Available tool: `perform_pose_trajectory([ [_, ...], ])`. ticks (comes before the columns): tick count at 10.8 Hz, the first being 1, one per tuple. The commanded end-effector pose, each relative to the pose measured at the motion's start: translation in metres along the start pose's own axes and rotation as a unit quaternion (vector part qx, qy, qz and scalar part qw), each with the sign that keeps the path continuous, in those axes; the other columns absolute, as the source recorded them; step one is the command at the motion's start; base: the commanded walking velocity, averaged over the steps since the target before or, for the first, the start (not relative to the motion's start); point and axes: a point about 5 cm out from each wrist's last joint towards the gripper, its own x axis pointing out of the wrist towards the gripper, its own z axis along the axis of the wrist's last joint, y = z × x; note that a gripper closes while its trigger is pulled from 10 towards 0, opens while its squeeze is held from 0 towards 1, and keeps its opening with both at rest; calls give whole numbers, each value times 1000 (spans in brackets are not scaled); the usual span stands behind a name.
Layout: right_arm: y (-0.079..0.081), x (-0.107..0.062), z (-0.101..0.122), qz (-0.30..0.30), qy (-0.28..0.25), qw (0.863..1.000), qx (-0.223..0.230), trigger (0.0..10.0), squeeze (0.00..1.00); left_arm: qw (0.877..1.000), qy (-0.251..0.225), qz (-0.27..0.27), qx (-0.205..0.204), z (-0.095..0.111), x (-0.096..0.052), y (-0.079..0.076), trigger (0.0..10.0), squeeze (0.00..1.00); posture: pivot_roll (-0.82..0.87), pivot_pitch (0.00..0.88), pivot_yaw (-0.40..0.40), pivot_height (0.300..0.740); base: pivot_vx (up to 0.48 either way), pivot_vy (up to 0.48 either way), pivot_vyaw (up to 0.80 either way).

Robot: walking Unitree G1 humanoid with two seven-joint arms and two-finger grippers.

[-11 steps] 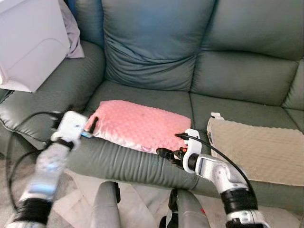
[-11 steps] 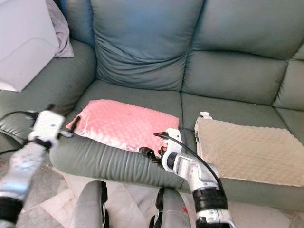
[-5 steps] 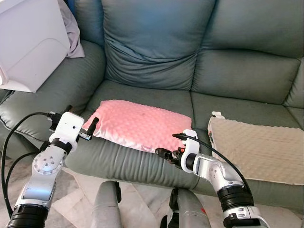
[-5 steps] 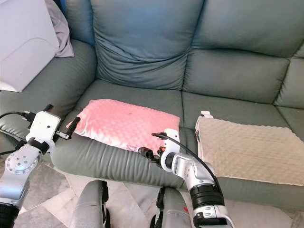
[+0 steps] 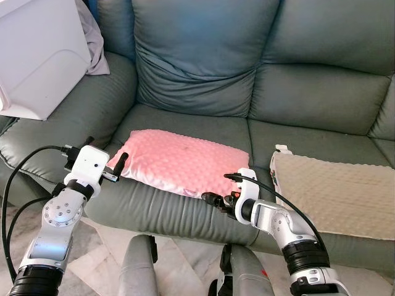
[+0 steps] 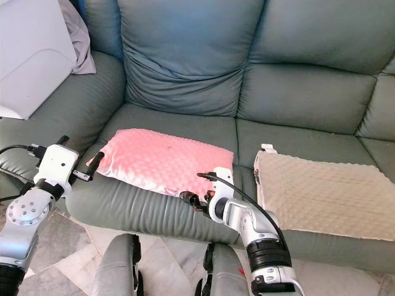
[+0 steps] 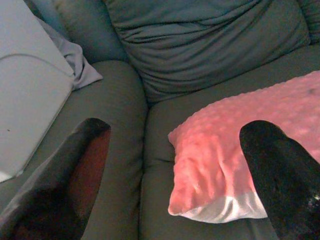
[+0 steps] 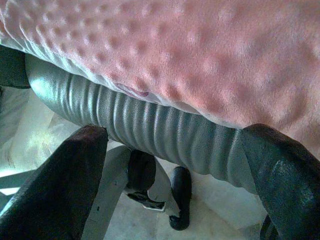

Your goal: Move the pillow to the sofa

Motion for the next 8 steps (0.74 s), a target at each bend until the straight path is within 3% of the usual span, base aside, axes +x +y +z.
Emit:
perform_pose_trajectory([
  [1,0,0,4,-1,-5,1000,-7,10000,1000,1000,-3,-2,6,3,-1,3,10000,0,73,73,-37,627,0,0,0],
  [3,-13,10,30,-86,-96,987,-99,10000,1000,992,-28,-110,-58,21,-15,-21,10000,0,104,102,-24,627,0,0,0],
  [8,-31,11,44,-115,-91,984,-99,10000,1000,990,-20,-126,-63,24,-18,-21,10000,0,115,96,-27,627,0,0,0],
])
